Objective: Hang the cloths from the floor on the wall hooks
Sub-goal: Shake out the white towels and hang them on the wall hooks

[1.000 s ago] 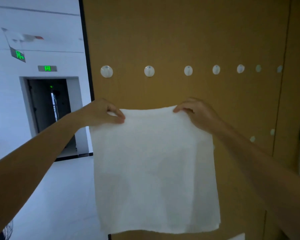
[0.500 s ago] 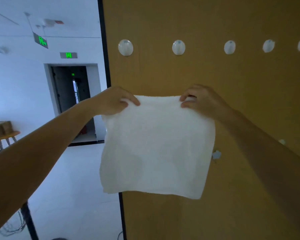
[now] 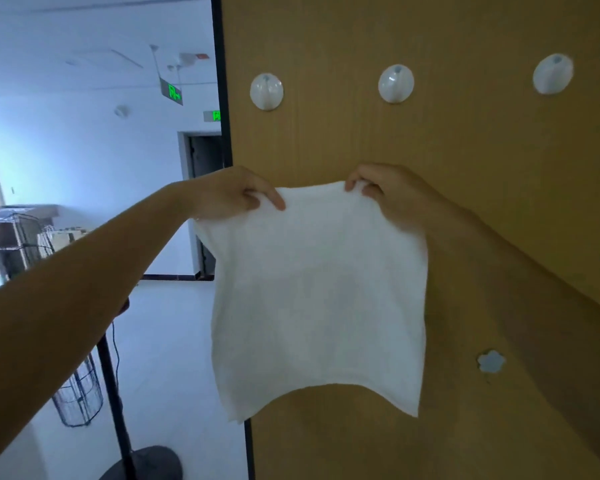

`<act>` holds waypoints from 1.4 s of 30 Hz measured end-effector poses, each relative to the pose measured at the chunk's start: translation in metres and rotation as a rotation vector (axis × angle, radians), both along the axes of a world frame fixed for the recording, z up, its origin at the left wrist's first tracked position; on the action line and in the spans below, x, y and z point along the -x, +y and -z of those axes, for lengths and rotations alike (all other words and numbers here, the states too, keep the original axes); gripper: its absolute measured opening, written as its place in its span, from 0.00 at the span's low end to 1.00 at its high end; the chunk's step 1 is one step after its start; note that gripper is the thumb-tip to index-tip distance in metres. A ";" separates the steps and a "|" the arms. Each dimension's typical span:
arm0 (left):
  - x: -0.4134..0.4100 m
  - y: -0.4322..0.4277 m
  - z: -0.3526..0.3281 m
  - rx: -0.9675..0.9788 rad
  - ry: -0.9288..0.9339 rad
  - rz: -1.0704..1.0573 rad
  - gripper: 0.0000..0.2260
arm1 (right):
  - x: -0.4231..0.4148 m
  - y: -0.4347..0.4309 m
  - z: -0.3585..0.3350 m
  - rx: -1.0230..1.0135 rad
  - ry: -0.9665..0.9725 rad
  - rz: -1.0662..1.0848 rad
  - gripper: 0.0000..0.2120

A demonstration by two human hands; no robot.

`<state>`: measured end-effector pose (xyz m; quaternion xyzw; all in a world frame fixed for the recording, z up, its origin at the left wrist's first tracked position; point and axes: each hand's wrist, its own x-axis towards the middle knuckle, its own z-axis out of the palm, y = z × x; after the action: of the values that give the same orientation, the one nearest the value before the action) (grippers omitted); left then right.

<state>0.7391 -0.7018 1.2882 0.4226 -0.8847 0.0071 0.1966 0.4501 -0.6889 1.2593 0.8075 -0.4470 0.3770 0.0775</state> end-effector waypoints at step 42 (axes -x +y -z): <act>-0.004 -0.086 -0.075 0.717 0.566 -0.193 0.14 | -0.115 -0.073 -0.107 0.377 -0.425 0.028 0.15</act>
<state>0.7432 -0.7874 1.3632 0.3936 -0.6947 0.2152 0.5623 0.5648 -0.7621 1.3666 0.6755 -0.3862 0.6133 0.1360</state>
